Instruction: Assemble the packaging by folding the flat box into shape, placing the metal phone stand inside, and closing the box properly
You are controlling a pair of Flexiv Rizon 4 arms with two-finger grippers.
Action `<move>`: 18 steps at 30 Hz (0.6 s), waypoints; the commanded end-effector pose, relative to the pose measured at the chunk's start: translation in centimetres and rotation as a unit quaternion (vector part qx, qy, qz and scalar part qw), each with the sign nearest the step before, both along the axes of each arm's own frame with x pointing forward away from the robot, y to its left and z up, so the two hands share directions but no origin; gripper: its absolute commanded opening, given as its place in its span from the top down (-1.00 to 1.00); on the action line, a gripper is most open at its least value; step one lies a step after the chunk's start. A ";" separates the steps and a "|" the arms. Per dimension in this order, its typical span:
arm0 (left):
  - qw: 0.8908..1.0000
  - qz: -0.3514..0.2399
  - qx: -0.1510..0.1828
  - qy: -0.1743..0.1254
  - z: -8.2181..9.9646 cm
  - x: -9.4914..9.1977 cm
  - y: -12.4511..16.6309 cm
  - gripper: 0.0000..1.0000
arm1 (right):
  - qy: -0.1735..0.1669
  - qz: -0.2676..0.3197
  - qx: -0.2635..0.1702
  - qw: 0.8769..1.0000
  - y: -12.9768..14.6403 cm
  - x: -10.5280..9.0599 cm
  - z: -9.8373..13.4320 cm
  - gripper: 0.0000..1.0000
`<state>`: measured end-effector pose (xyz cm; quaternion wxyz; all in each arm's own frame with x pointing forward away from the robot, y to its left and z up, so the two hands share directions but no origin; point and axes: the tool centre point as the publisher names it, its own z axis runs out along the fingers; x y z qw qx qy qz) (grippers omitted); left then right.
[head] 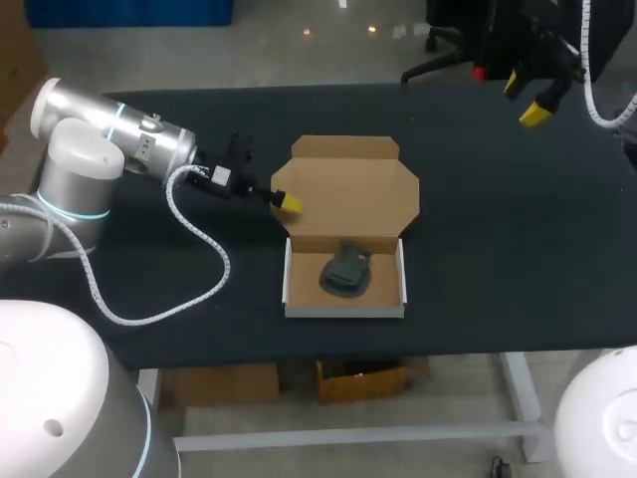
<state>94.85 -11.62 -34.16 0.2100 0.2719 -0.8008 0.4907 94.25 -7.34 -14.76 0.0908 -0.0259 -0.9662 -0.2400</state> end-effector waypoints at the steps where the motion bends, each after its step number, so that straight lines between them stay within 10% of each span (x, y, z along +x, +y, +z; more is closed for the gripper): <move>1: 1.000 0.001 -0.005 -0.004 -0.1 0.1 -0.2 0.28 | 0.007 0.007 -0.005 1.000 0.4 0.7 0.3 -1.00; 18: 0.999 -0.019 -0.015 -0.034 -0.2 0.3 -0.3 0.65 | 0.011 0.016 -0.013 1.000 1.3 1.6 0.8 -1.00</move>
